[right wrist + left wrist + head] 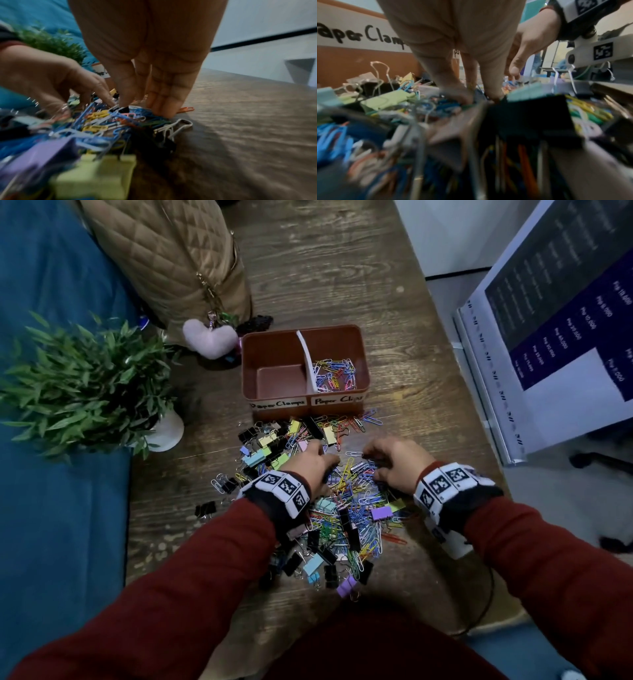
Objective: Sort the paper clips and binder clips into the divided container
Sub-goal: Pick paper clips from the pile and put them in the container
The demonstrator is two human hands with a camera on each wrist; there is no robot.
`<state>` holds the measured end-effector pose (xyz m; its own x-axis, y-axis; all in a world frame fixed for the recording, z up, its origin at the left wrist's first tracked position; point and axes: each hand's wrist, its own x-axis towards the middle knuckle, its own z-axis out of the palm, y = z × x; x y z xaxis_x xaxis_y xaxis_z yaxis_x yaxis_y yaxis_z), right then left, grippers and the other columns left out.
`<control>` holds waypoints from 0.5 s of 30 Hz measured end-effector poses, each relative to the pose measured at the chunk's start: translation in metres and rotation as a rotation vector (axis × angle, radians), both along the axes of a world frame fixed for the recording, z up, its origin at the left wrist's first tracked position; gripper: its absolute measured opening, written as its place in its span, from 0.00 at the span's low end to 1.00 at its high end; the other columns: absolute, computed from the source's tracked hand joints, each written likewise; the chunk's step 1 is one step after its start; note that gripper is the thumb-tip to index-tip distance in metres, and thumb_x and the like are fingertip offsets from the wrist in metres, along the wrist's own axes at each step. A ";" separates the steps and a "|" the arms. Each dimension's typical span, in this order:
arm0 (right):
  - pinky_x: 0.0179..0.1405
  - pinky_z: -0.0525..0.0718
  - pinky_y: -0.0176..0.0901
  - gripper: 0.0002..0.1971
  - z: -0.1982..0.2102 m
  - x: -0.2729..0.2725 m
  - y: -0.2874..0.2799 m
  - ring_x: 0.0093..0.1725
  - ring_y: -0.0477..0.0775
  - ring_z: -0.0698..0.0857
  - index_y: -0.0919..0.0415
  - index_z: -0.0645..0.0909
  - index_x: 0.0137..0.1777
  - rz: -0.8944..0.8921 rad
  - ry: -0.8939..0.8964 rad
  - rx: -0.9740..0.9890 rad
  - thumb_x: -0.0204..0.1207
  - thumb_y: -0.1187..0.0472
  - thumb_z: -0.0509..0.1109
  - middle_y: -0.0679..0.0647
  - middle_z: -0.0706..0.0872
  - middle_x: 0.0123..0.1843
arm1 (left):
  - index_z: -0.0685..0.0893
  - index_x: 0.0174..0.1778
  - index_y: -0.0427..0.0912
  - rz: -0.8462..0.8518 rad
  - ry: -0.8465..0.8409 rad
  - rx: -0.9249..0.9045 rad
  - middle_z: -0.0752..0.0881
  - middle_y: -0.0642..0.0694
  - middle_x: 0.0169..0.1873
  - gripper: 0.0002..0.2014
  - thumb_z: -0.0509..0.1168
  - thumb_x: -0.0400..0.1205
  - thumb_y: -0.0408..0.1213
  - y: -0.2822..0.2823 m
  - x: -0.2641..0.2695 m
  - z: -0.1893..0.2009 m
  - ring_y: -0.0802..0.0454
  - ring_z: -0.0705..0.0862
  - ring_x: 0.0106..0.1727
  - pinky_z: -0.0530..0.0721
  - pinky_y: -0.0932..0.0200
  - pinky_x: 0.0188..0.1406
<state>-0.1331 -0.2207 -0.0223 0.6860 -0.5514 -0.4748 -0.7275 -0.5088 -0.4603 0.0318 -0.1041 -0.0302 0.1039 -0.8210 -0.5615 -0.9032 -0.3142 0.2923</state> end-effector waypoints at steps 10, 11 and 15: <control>0.65 0.76 0.49 0.32 -0.006 -0.015 0.027 0.66 0.60 0.74 0.57 0.70 0.69 0.005 0.064 -0.123 0.67 0.52 0.77 0.57 0.74 0.65 | 0.83 0.59 0.41 0.073 0.037 -0.074 0.84 0.43 0.56 0.13 0.68 0.79 0.35 -0.006 -0.001 0.006 0.44 0.82 0.57 0.82 0.55 0.58; 0.63 0.78 0.49 0.30 -0.005 -0.014 0.029 0.65 0.60 0.76 0.58 0.72 0.68 0.024 0.082 -0.124 0.68 0.52 0.77 0.57 0.75 0.64 | 0.83 0.59 0.41 0.121 0.050 -0.050 0.85 0.43 0.55 0.13 0.69 0.79 0.37 -0.007 0.002 0.008 0.45 0.83 0.56 0.82 0.56 0.56; 0.58 0.78 0.47 0.23 0.001 -0.014 0.034 0.61 0.59 0.80 0.58 0.75 0.63 0.172 0.147 -0.160 0.70 0.53 0.75 0.56 0.78 0.60 | 0.85 0.56 0.43 0.380 0.186 -0.003 0.84 0.49 0.49 0.16 0.75 0.74 0.41 -0.005 0.017 0.015 0.52 0.82 0.46 0.80 0.62 0.48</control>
